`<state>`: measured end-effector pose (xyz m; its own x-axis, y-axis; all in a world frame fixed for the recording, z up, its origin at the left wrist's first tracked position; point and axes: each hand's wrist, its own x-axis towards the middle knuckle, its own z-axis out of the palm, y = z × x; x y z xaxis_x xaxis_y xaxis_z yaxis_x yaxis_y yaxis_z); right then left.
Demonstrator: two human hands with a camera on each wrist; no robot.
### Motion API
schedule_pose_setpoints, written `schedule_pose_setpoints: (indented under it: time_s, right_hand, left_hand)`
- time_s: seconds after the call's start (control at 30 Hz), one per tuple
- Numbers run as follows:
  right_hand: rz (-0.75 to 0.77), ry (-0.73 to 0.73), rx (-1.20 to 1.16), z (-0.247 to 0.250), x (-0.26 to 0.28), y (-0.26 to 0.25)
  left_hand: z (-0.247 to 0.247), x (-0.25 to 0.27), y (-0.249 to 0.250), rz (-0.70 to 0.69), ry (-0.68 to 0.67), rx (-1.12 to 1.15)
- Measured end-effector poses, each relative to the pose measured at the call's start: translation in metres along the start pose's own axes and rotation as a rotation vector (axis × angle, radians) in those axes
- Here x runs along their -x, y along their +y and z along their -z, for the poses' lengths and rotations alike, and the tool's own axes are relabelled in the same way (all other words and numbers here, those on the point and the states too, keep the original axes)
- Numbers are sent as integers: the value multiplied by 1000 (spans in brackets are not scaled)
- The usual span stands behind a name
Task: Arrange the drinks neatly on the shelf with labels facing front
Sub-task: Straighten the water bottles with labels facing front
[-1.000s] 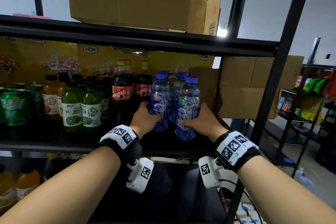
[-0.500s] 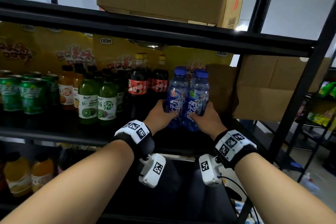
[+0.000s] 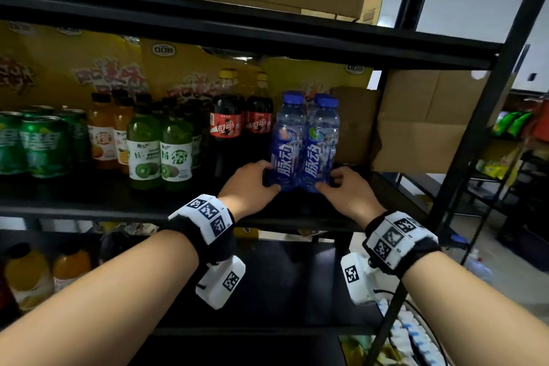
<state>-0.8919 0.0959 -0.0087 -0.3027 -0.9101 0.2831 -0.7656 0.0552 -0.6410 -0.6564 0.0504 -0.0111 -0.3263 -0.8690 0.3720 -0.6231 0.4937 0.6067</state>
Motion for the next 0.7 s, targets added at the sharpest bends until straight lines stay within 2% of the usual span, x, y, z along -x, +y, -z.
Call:
schedule_pose_setpoints:
  time_s: [0.13,0.23,0.33,0.43,0.57,0.7]
  right_hand:
    - [111,34,117,-3,24,-12]
    - [259,22,197,-10,44,-28]
    - [337,-34,242,-20,60,-51]
    - [404,-77,181,-32,73,-72]
    - [544,-153,78,-55,90,-100]
    - [668,-287,-1,-95,110,-129]
  left_hand:
    - [8,14,-3,-18,-22,-218]
    - [18,28,-6,-19,1,-339]
    - [31,47,-13,-38,49,-384]
    - [42,70,-20,-68,134,-394]
    - [60,106,-32,-19,221,-392]
    - [84,147,-60,151,309,-420]
